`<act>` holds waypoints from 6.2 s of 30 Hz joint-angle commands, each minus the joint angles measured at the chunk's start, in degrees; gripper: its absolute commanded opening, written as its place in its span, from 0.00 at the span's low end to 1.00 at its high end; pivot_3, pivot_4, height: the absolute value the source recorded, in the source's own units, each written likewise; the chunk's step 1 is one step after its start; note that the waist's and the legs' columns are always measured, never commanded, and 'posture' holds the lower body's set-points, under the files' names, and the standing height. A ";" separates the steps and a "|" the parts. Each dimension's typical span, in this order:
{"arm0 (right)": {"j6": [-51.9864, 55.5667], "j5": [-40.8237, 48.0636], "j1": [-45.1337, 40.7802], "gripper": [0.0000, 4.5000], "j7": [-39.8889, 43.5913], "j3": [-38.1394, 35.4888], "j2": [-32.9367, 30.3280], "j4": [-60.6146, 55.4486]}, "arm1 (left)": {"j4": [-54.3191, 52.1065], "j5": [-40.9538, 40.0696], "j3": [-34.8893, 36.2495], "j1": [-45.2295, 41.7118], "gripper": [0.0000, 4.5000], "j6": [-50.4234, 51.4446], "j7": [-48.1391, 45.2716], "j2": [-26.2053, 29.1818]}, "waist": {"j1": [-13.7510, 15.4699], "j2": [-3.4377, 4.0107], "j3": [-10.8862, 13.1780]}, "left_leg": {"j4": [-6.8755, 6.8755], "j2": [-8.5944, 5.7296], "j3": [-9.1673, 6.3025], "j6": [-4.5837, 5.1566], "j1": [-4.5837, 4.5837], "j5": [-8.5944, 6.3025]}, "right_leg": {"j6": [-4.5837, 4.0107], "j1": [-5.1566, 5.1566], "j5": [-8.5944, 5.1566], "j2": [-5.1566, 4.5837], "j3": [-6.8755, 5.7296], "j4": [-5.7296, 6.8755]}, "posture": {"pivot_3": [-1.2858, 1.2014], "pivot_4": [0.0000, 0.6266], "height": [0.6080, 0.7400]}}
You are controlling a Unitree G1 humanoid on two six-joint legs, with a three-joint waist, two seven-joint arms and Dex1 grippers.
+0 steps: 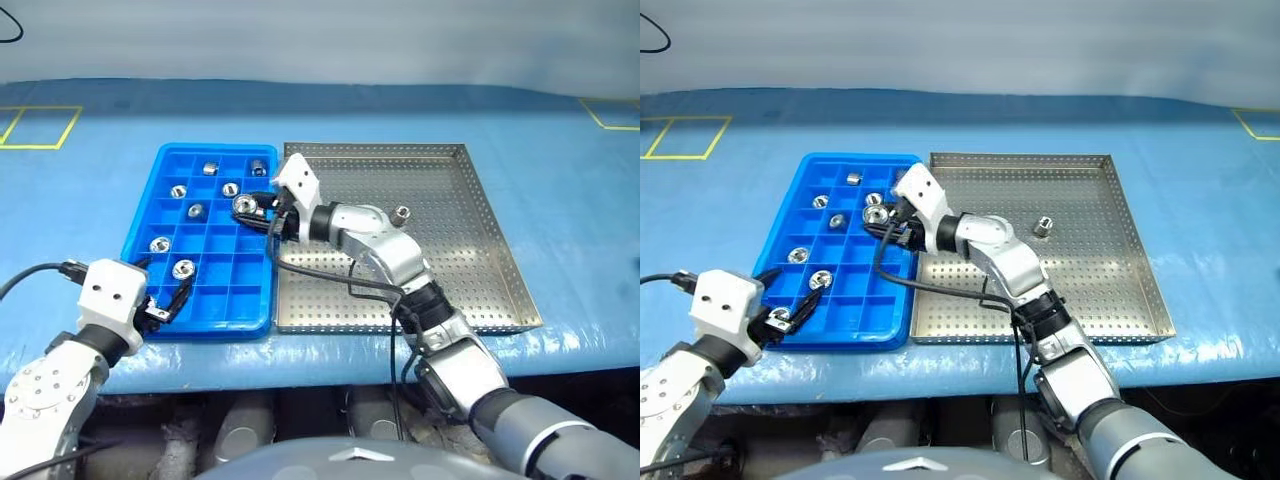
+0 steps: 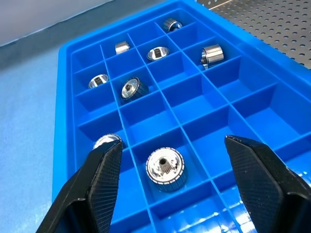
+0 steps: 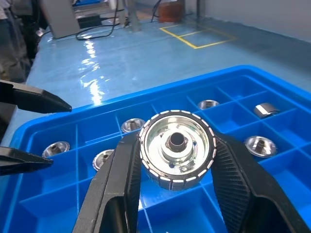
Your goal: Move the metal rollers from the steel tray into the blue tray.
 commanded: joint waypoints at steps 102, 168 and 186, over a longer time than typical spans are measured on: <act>-1.28 -7.15 10.59 0.44 -27.36 -22.97 -10.02 7.61 | 20.61 7.93 -29.48 -32.29 0.81 -7.32 0.36 -6.59 | -4.41 0.27 0.10 | -0.17 0.02 -1.64 -1.30 0.06 0.58 | -1.03 0.20 -0.64 0.13 -1.75 1.02 | 0.48 0.24 1.00; -1.51 -7.84 2.81 0.55 4.48 13.37 9.22 3.98 | -3.72 -3.41 2.05 1.32 0.81 3.12 -0.18 -3.39 | 1.15 0.24 0.12 | -0.30 0.07 -2.33 -1.52 0.05 0.67 | -1.16 0.17 -1.08 0.08 -2.26 1.03 | 0.57 0.24 1.00; 6.25 -3.04 8.28 0.89 -1.95 -4.25 -0.73 -21.65 | 1.12 -5.31 -7.22 -11.08 0.81 2.38 -1.41 -1.87 | 0.93 0.31 0.15 | -0.27 -0.01 -2.39 -1.57 0.01 0.70 | -1.12 0.21 -1.05 0.01 -2.34 1.00 | 0.52 0.24 1.00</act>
